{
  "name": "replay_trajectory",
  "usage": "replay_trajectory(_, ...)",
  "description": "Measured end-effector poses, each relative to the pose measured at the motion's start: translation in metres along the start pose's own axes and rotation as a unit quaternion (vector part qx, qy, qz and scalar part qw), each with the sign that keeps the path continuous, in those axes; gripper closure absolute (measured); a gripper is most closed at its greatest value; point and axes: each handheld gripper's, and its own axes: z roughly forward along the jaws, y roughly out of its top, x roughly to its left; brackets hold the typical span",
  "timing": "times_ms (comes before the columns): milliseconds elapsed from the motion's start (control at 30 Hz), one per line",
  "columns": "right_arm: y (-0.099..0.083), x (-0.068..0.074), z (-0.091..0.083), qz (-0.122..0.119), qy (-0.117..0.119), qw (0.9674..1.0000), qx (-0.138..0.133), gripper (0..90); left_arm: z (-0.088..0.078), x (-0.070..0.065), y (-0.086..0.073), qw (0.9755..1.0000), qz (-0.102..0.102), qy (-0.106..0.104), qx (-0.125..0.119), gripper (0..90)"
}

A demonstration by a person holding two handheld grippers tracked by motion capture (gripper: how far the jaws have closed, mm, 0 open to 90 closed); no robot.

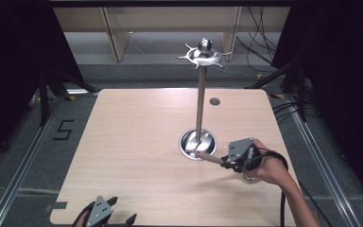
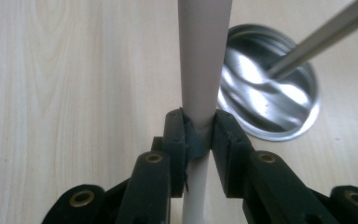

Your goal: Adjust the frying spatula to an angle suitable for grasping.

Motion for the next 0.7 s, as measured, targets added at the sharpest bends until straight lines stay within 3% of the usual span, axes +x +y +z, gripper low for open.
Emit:
replay_trajectory(33, -0.002, 0.0, -0.005, 0.01, -0.006, 0.9998, -0.015, 76.7, 0.0, 0.0, 0.0, 1.0, 0.0, 0.0, 0.0, 15.0)
replay_trajectory(67, -0.004, 0.001, -0.009, 0.035, -0.013, 0.9991, -0.018, 76.7, 0.0, 0.0, 0.0, 1.0, -0.001, 0.0, -0.001, 15.0)
replay_trajectory(167, -0.008, -0.001, -0.017, 0.04, -0.016, 0.9984, -0.037, 76.7, 0.0, -0.001, 0.0, 1.0, -0.004, 0.001, 0.001, 15.0)
replay_trajectory(267, -0.016, -0.005, -0.033, 0.051, -0.044, 0.9953, -0.07, 76.7, 0.0, -0.001, 0.0, 1.0, -0.007, 0.001, 0.002, 15.0)
replay_trajectory(333, -0.017, -0.004, -0.036, 0.061, -0.038, 0.9944, -0.077, 76.7, 0.0, -0.002, 0.0, 0.9999, -0.011, -0.001, -0.002, 15.0)
replay_trajectory(400, -0.023, -0.007, -0.047, 0.074, -0.055, 0.9905, -0.102, 76.7, 0.0, -0.001, 0.0, 1.0, -0.001, -0.003, -0.001, 15.0)
replay_trajectory(433, -0.023, -0.007, -0.047, 0.074, -0.055, 0.9905, -0.102, 76.7, 0.0, -0.001, 0.0, 1.0, -0.001, -0.003, -0.001, 15.0)
replay_trajectory(467, -0.027, -0.009, -0.053, 0.086, -0.056, 0.9875, -0.119, 76.7, 0.0, -0.002, 0.0, 1.0, -0.004, -0.004, -0.003, 15.0)
replay_trajectory(500, -0.027, -0.009, -0.053, 0.086, -0.056, 0.9875, -0.119, 76.7, 0.0, -0.002, 0.0, 1.0, -0.004, -0.004, -0.003, 15.0)
replay_trajectory(533, -0.032, -0.01, -0.059, 0.099, -0.064, 0.9826, -0.143, 76.7, 0.0, -0.001, 0.0, 1.0, -0.002, -0.003, -0.001, 15.0)
replay_trajectory(600, -0.036, -0.011, -0.063, 0.114, -0.065, 0.979, -0.156, 76.7, 0.0, -0.001, 0.0, 1.0, -0.003, -0.003, 0.0, 15.0)
replay_trajectory(633, -0.036, -0.011, -0.063, 0.114, -0.065, 0.979, -0.156, 76.7, 0.0, -0.001, 0.0, 1.0, -0.003, -0.003, 0.0, 15.0)
replay_trajectory(667, -0.039, -0.013, -0.067, 0.12, -0.071, 0.9759, -0.168, 76.7, 0.0, -0.001, 0.0, 1.0, -0.003, -0.003, -0.001, 15.0)
replay_trajectory(700, -0.039, -0.013, -0.067, 0.12, -0.071, 0.9759, -0.168, 76.7, 0.0, -0.001, 0.0, 1.0, -0.003, -0.003, -0.001, 15.0)
